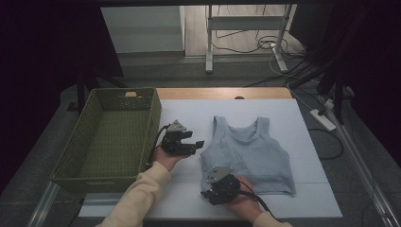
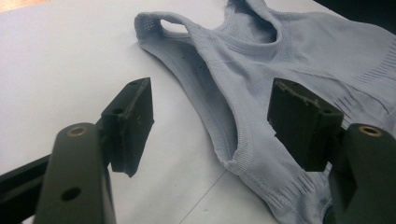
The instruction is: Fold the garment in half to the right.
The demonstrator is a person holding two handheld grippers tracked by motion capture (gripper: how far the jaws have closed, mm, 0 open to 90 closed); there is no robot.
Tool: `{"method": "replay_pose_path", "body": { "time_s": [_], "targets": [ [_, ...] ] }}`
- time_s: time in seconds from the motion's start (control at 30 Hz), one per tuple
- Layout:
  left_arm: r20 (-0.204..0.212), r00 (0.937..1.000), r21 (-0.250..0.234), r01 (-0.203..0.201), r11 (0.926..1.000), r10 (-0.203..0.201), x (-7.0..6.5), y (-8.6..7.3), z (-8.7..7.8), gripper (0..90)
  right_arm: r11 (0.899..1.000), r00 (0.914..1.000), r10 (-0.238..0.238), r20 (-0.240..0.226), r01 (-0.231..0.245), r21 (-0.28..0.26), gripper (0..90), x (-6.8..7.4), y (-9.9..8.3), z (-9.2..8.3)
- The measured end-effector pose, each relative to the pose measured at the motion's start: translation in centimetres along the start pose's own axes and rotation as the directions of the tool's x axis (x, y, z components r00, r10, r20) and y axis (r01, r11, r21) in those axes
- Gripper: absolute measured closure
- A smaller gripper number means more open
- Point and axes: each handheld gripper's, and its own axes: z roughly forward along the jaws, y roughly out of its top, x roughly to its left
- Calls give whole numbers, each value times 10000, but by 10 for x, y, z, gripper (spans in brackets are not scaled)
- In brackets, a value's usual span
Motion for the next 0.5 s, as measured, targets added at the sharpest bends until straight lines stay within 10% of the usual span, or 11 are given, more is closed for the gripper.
{"method": "replay_pose_path", "body": {
  "time_s": [0.23,0.5],
  "targets": [
    [-29,10000,30,-4,10000,4,0,0,1,311,9996,9978,-279,601,283,-63,759,-4,-2,-5],
    [-24,10000,15,18,10000,-18,1,0,1,311,9965,9997,248,-17,-248,-792,807,-8,-3,-15]
  ]
}}
